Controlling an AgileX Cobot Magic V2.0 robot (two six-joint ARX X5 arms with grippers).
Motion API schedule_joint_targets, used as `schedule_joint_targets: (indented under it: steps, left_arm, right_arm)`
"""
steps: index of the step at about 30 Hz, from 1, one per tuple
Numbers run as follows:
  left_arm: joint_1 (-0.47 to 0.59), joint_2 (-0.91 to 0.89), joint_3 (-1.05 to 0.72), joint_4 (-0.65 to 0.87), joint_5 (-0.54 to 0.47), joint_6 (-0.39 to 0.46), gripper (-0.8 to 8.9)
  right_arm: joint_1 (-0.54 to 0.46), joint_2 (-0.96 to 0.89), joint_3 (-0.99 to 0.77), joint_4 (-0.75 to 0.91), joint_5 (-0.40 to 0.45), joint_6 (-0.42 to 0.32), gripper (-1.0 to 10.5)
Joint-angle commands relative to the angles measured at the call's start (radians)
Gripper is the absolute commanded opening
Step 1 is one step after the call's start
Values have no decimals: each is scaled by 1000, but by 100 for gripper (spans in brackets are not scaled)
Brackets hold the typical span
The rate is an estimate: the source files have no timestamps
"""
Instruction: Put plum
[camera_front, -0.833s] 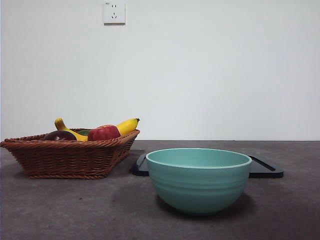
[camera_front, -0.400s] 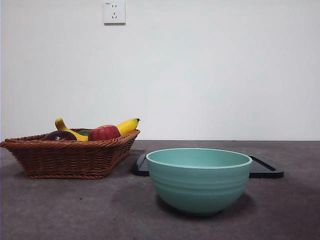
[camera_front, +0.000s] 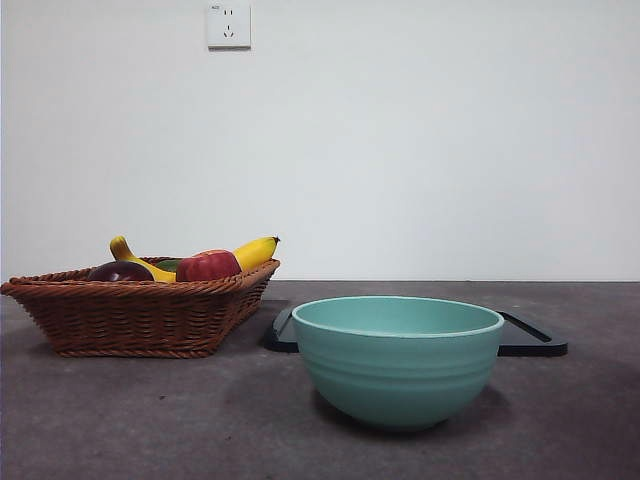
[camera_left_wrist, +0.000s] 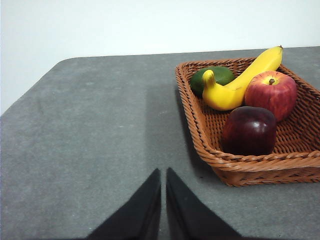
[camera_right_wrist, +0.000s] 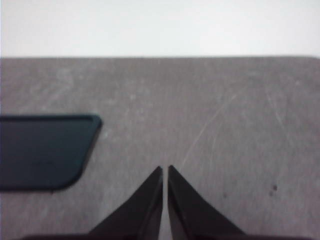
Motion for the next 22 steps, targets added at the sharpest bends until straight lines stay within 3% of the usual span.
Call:
schedule_joint_targets:
  steps: [1,22]
  left_arm:
    - [2,-2,-21,-10,-2,-2,15]
    - [2,-2,-20,-10,-2,-2,15]
  right_arm:
    - [-2,-3,-5,-19,10,13,8]
    - [-1,-3,-5,0,23,13,8]
